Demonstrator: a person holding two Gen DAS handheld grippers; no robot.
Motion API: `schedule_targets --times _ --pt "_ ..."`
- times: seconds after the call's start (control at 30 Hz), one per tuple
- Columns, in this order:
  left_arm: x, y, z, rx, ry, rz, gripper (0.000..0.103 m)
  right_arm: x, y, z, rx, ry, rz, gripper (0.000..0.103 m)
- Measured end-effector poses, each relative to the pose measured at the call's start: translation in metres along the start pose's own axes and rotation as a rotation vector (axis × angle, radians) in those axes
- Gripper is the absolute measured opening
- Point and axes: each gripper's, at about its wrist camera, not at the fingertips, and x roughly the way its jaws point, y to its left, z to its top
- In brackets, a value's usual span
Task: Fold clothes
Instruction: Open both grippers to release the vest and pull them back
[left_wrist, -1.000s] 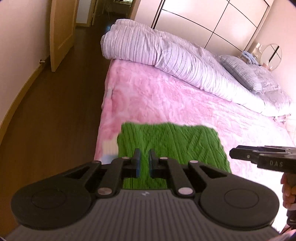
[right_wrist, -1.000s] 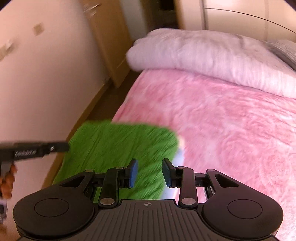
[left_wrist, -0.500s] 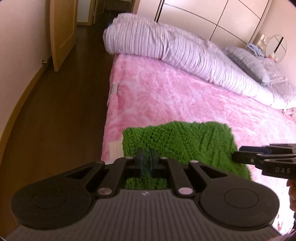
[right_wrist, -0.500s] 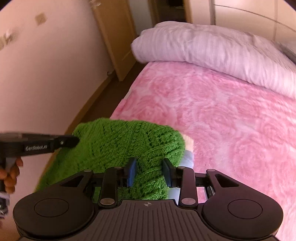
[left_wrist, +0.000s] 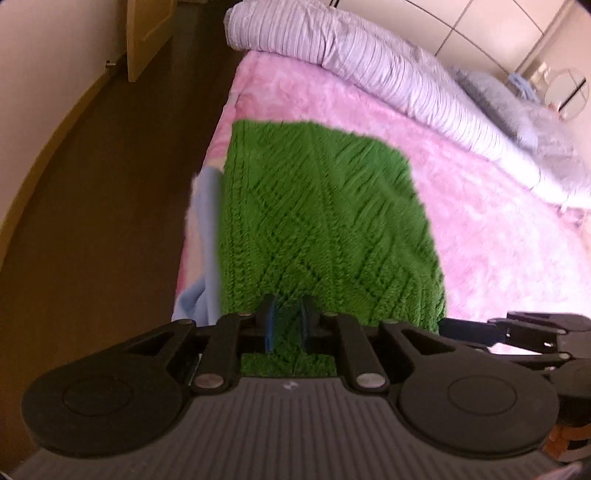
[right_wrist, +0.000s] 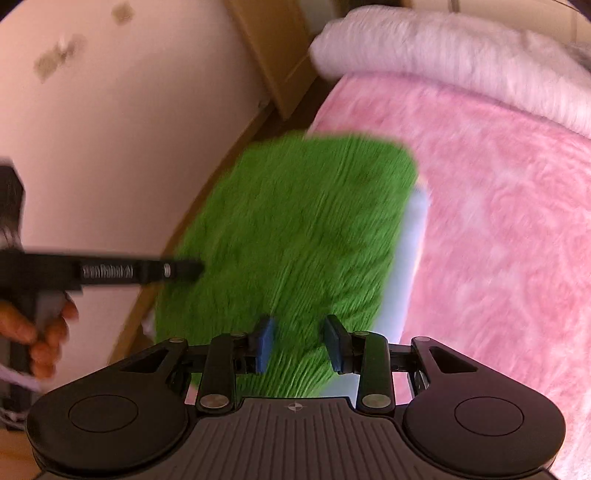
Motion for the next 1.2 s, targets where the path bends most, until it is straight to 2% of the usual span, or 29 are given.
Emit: schedule_targets --times 0.07,0.17,0.23,0.37,0.53,0.6,0.7,0.8,1.07,1.2 --pt "-0.004 -0.002 -0.002 -0.012 -0.004 0.016 0.011 0.004 0.005 -0.006 -0.018 -0.005 -0.022 0.035" --pt "-0.025 -0.013 -0.004 0.005 -0.006 0.049 0.012 -0.012 0.009 -0.004 0.002 -0.030 -0.032 0.035" --pt "-0.042 -0.024 -0.006 0.018 -0.010 0.073 0.019 -0.027 0.011 -0.004 0.025 -0.033 -0.032 0.035" --pt "-0.078 -0.050 -0.007 0.045 -0.016 0.157 0.023 -0.060 0.020 -0.008 0.047 -0.038 -0.032 0.035" --pt "-0.120 -0.081 -0.016 0.034 -0.045 0.247 0.036 -0.096 0.030 -0.008 0.039 -0.020 -0.041 0.035" --pt "-0.137 -0.095 -0.023 0.021 -0.065 0.273 0.038 -0.112 0.031 -0.007 0.029 -0.023 -0.044 0.035" --pt "-0.157 -0.118 -0.034 -0.001 -0.093 0.311 0.045 -0.134 0.027 -0.007 0.022 -0.047 -0.018 0.035" --pt "-0.171 -0.144 -0.047 -0.023 -0.117 0.352 0.047 -0.155 0.020 -0.008 -0.013 -0.060 0.008 0.035" --pt "-0.189 -0.216 -0.079 -0.189 -0.159 0.442 0.050 -0.200 -0.011 -0.019 -0.139 -0.043 0.079 0.035" --pt "-0.187 -0.243 -0.095 -0.222 -0.175 0.475 0.050 -0.214 -0.029 -0.025 -0.214 -0.030 0.090 0.035"
